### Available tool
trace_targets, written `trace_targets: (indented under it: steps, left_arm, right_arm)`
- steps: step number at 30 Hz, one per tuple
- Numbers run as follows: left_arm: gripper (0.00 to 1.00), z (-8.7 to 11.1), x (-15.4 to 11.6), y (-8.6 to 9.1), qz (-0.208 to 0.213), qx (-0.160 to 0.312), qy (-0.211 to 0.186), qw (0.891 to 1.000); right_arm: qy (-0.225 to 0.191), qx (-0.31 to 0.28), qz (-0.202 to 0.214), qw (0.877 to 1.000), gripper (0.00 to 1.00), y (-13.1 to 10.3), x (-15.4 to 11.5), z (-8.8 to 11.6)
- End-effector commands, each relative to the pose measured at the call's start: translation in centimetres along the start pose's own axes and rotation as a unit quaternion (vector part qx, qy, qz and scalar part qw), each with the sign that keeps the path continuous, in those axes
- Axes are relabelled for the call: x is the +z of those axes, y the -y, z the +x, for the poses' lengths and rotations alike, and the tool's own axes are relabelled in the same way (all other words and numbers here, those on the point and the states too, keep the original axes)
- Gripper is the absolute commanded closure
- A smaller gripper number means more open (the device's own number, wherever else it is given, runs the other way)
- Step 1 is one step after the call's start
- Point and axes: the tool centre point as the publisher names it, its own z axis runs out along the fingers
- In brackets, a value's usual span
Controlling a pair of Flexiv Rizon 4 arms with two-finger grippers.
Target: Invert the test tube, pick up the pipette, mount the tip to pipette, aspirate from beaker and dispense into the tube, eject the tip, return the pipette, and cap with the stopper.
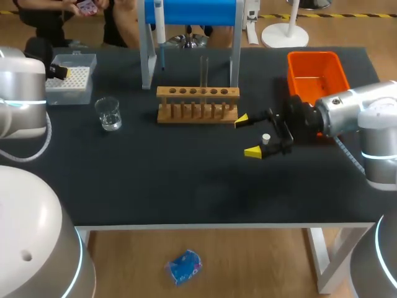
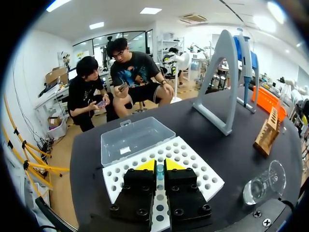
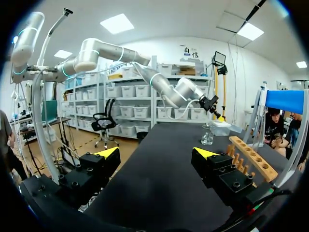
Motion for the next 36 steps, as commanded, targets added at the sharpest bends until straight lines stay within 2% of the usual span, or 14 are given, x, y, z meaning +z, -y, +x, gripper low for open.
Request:
trace_targets:
  steps: [1,25,36]
  left_arm:
    - [1.0,0.2,-0.6,0.3,-0.002,0.0,0.0,1.0]
    - [1.0,1.2,-3.3,2.7,0.0,0.022,0.021,1.0]
    - [1.0,1.6,-5.5,5.3,0.021,0.034,0.033,0.999]
  right_arm:
    - [0.0,-0.001,0.0,1.0,0.0,0.0,0.0,0.1]
    - [0.0,-0.001,0.0,1.0,0.0,0.0,0.0,0.1]
    - [0.0,-0.001,0.0,1.0,0.0,0.0,0.0,0.1]
